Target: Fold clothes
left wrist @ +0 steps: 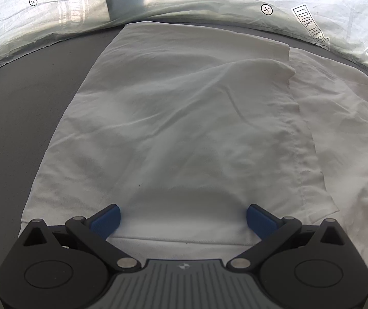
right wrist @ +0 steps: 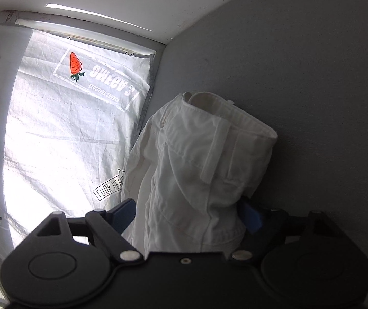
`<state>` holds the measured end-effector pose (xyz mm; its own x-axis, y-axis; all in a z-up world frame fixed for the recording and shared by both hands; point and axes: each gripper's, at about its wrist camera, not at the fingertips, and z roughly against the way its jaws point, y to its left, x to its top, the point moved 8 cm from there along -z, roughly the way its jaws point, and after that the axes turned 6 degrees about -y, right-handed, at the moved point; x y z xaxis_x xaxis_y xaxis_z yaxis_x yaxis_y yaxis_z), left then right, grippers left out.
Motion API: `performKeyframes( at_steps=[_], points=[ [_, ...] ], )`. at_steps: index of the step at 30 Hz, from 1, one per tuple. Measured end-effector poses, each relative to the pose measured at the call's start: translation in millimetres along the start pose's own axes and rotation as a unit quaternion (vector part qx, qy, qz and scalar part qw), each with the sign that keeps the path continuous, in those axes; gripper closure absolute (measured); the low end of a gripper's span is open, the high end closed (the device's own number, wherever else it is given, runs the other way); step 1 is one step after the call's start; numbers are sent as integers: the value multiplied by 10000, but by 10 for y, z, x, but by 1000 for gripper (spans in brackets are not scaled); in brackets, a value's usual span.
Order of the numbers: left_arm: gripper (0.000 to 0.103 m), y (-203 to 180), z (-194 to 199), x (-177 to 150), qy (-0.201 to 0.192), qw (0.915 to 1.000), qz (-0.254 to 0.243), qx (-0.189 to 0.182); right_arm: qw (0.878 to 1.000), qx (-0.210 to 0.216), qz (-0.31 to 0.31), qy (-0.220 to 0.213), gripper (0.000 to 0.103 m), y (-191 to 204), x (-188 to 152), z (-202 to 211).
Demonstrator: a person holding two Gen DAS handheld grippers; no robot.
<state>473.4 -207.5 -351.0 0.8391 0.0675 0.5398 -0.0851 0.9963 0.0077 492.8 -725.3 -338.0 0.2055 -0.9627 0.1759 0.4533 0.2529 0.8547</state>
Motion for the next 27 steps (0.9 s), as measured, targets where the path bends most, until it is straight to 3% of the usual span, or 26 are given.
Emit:
performKeyframes(
  at_steps=[3, 5, 11, 13, 15, 18, 23, 25, 27],
  points=[
    [0, 13, -21, 10, 40, 9999, -11, -93, 9990, -254, -362, -65, 19, -73, -23, 76],
    [0, 18, -29, 13, 36, 9999, -42, -144, 9987, -154, -474, -142, 19, -103, -73, 110],
    [0, 17, -22, 0, -16, 9999, -60, -158, 9960, 166, -851, -207, 5, -12, -84, -16],
    [0, 15, -24, 0, -8, 9999, -62, -161, 9978, 267, -586, -138, 16, 114, -129, -95],
    [0, 16, -23, 5, -7, 9998, -71, -170, 9989, 340, -300, -76, 44, 236, -190, -176],
    [0, 17, -21, 5, -18, 9998, -80, -181, 9990, 439, -97, 16, 46, 354, -317, -296],
    [0, 20, -16, 1, -45, 9998, -90, -197, 9990, 216, 181, 353, 42, 474, -388, -548],
    [0, 21, -14, -1, -55, 9997, -93, -203, 9986, 70, 397, 350, 48, 533, -398, -540],
    [0, 20, -17, 4, -61, 9997, -102, -213, 9988, 77, 417, 256, 66, 550, -406, -471]
  ],
)
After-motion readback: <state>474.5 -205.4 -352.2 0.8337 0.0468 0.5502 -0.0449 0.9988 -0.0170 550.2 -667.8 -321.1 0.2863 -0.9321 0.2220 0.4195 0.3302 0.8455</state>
